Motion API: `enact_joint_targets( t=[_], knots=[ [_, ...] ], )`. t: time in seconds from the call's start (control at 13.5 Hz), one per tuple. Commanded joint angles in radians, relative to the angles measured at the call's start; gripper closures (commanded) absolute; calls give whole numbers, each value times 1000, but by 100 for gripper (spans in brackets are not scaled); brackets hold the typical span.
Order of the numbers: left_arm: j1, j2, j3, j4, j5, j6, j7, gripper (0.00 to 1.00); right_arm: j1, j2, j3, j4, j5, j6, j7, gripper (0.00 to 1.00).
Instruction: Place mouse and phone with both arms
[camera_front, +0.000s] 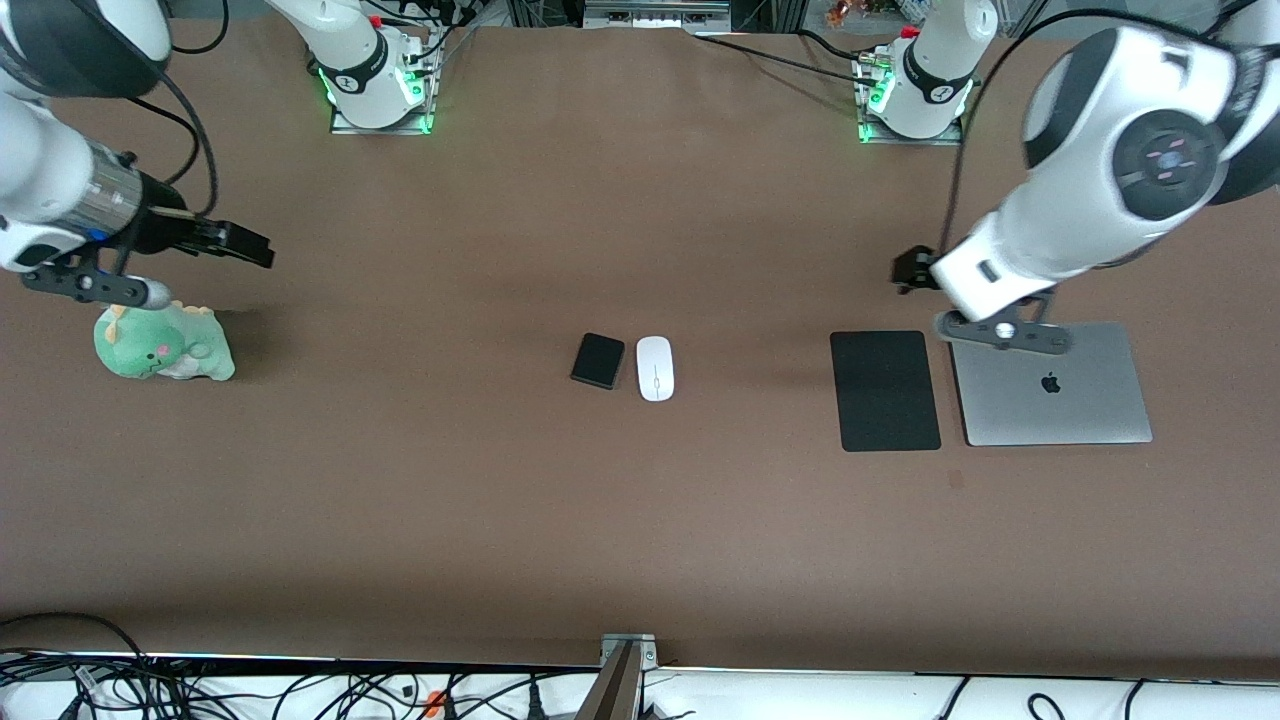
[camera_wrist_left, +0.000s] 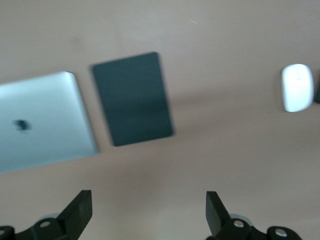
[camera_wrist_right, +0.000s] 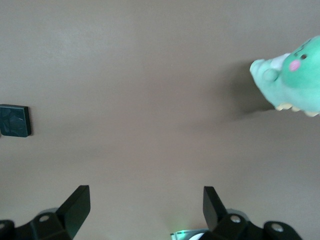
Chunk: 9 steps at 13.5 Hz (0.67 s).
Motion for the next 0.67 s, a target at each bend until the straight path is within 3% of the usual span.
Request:
enact_joint_targets(
  t=[0.0,0.22,0.44,0.59],
  knots=[
    [-86,95,2,26,-31,80,-138,0,38,24,-4,13,5,11,72,0],
    [-218,187,2,28,-30,235,-400,0,43,28,-4,13,8,16,83,0],
    [-360,328,12,28,-18,472,-582,0,50,28,-4,7,8,16,167,0],
    [-385,392,12,29,10,569,-628,0,57,28,-4,7,6,14,177,0]
  ],
)
